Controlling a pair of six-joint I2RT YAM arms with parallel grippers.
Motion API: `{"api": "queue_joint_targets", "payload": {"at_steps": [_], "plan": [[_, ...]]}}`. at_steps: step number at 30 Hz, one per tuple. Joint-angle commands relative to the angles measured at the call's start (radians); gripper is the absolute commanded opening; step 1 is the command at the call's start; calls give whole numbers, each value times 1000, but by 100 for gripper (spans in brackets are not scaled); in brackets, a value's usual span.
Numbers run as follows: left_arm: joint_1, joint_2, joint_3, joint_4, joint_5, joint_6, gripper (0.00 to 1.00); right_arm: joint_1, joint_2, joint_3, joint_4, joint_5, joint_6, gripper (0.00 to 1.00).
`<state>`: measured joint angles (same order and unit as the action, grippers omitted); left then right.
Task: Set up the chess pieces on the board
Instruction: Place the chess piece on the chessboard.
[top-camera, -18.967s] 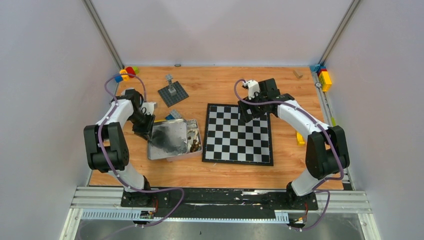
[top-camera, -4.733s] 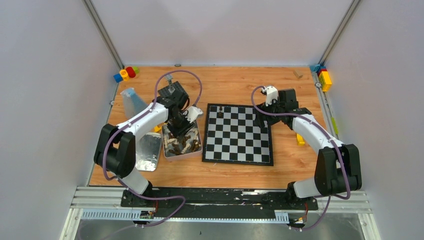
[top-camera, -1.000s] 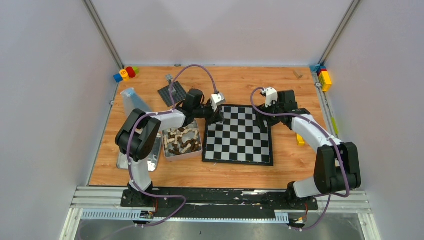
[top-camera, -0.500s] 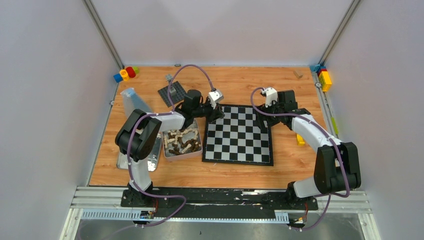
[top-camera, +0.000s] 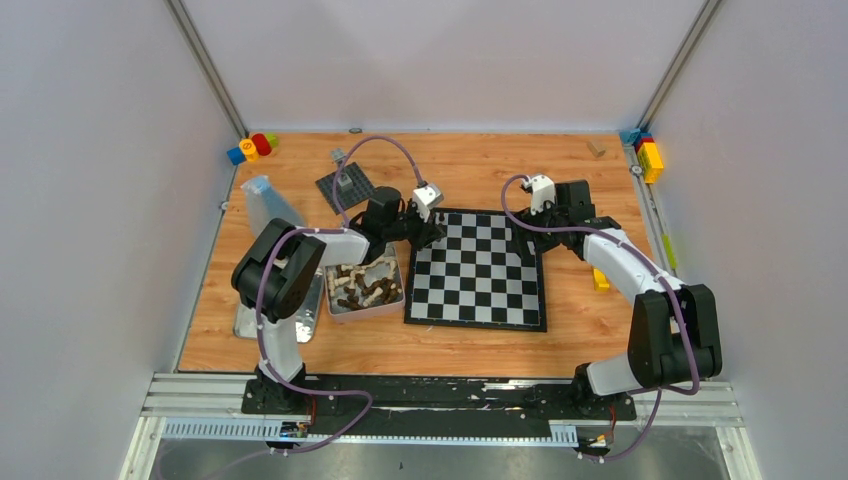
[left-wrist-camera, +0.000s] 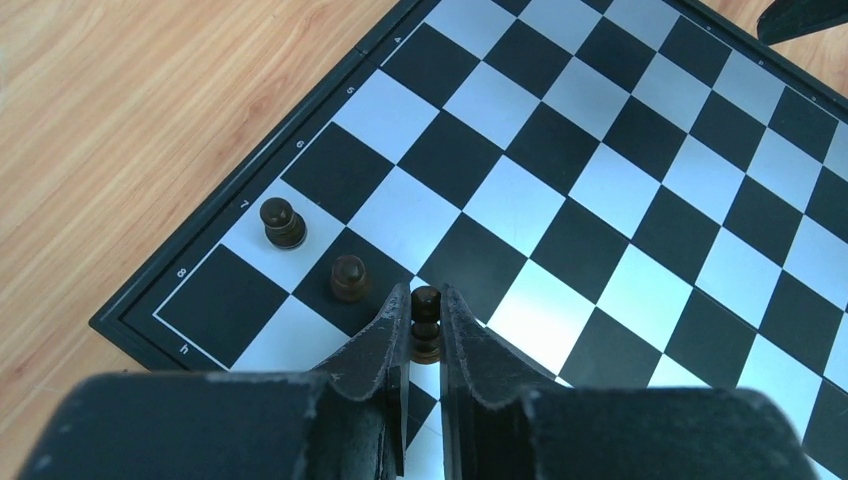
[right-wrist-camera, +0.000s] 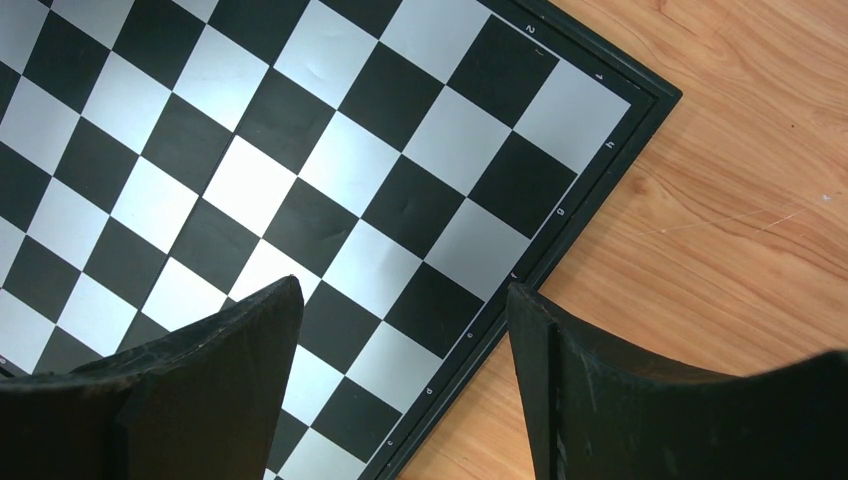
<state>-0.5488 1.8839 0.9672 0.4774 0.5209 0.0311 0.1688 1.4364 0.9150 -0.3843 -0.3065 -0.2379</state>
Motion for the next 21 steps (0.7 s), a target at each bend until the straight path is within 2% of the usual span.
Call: {"api": "queue_joint_targets", "payload": {"at_steps": [1,12,21], "plan": [[-5,16,-4,75,6,-4,20,-3,-13,1,31,-1,-15,75],[-11,37,-3,98,11,-7,21,-3,-16,1,31,2,-15,75],[-10,26,-33,120,15,2,27,-4,-17,0,29,2,-17,75]]}}
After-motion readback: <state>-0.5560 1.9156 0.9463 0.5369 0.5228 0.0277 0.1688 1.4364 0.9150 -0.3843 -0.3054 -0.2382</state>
